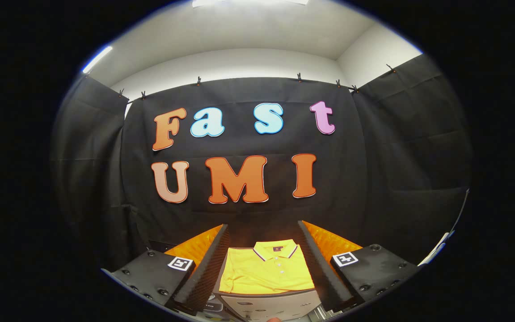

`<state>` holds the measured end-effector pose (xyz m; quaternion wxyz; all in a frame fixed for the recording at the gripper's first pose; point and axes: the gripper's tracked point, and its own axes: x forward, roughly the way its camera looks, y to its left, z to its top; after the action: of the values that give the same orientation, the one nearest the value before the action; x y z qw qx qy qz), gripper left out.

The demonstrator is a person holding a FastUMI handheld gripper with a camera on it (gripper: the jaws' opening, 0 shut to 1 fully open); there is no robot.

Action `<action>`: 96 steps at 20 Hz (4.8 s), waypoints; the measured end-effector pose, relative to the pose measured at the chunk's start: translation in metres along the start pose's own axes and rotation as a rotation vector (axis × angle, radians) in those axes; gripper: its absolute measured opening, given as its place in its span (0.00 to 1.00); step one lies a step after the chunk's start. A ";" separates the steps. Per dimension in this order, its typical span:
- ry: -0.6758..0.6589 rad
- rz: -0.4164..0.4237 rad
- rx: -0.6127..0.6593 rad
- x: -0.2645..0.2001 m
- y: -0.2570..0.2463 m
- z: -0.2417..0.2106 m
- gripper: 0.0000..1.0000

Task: Put the clothes into the washing machine and then close the washing machine lid.

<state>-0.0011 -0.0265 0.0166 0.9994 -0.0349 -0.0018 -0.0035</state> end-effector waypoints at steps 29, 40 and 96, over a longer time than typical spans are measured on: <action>0.547 -0.006 0.053 0.228 -0.072 -0.252 0.98; 0.751 -0.054 0.036 0.238 -0.079 -0.313 0.99; 0.436 0.278 0.581 0.168 0.193 -0.146 0.08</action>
<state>0.1684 0.1544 -0.1414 0.9355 0.2514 0.2143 0.1254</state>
